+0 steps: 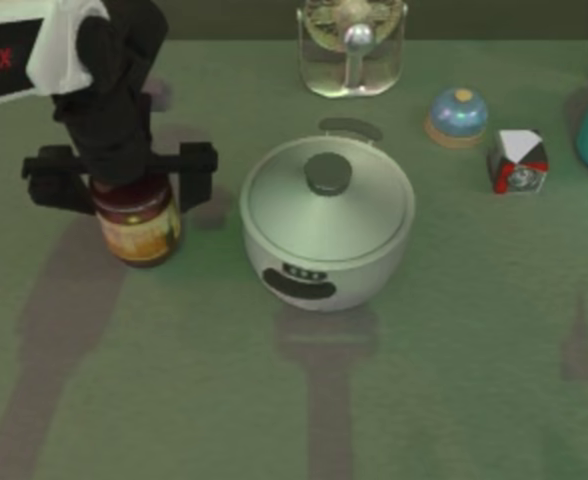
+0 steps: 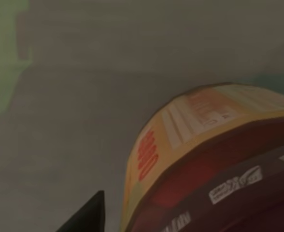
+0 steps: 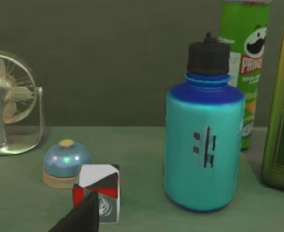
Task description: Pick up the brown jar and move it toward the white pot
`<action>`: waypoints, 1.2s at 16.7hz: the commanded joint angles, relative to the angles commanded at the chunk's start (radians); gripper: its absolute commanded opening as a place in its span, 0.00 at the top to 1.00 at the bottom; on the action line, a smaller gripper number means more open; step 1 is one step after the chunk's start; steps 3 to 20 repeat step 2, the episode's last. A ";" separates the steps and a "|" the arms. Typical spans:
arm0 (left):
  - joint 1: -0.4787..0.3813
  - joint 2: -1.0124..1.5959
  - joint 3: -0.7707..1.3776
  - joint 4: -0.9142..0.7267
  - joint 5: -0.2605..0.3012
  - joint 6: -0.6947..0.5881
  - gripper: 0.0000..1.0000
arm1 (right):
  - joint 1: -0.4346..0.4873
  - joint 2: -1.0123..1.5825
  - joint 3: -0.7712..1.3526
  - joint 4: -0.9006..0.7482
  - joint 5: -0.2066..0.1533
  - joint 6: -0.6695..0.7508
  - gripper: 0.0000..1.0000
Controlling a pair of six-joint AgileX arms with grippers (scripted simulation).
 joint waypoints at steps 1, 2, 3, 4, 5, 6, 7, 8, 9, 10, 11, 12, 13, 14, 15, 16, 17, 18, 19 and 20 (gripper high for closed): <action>0.000 0.000 0.000 0.000 0.000 0.000 0.00 | 0.000 0.000 0.000 0.000 0.000 0.000 0.00; 0.000 0.000 0.000 0.000 0.000 0.000 0.00 | 0.000 0.000 0.000 0.000 0.000 0.000 0.00; 0.000 0.000 0.000 0.000 0.000 0.000 0.00 | 0.000 0.000 0.000 0.000 0.000 0.000 0.00; 0.000 0.000 0.000 0.000 0.000 0.000 0.00 | 0.000 0.000 0.000 0.000 0.000 0.000 0.00; 0.000 0.000 0.000 0.000 0.000 0.000 0.00 | 0.000 0.000 0.000 0.000 0.000 0.000 0.00; 0.000 0.000 0.000 0.000 0.000 0.000 0.00 | 0.000 0.000 0.000 0.000 0.000 0.000 0.00; 0.000 0.000 0.000 0.000 0.000 0.000 0.00 | 0.000 0.000 0.000 0.000 0.000 0.000 0.00; 0.000 0.000 0.000 0.000 0.000 0.000 0.00 | 0.000 0.000 0.000 0.000 0.000 0.000 0.00; 0.000 0.000 0.000 0.000 0.000 0.000 0.00 | 0.000 0.000 0.000 0.000 0.000 0.000 0.00; 0.000 0.000 0.000 0.000 0.000 0.000 0.00 | 0.000 0.000 0.000 0.000 0.000 0.000 0.00; 0.000 0.000 0.000 0.000 0.000 0.000 0.00 | 0.000 0.000 0.000 0.000 0.000 0.000 0.00; 0.000 0.000 0.000 0.000 0.000 0.000 0.00 | 0.000 0.000 0.000 0.000 0.000 0.000 0.00; 0.000 0.000 0.000 0.000 0.000 0.000 0.00 | 0.000 0.000 0.000 0.000 0.000 0.000 0.00; 0.000 0.000 0.000 0.000 0.000 0.000 0.00 | 0.000 0.000 0.000 0.000 0.000 0.000 0.00; 0.000 0.000 0.000 0.000 0.000 0.000 0.00 | 0.000 0.000 0.000 0.000 0.000 0.000 0.00; 0.000 0.000 0.000 0.000 0.000 0.000 0.00 | 0.000 0.000 0.000 0.000 0.000 0.000 0.00; 0.000 0.000 0.000 0.000 0.000 0.000 0.00 | 0.000 0.000 0.000 0.000 0.000 0.000 0.00; 0.000 0.000 0.000 0.000 0.000 0.000 0.00 | 0.000 0.000 0.000 0.000 0.000 0.000 0.00; 0.000 0.000 0.000 0.000 0.000 0.000 0.00 | 0.000 0.000 0.000 0.000 0.000 0.000 0.00; 0.000 0.000 0.000 0.000 0.000 0.000 0.00 | 0.000 0.000 0.000 0.000 0.000 0.000 0.00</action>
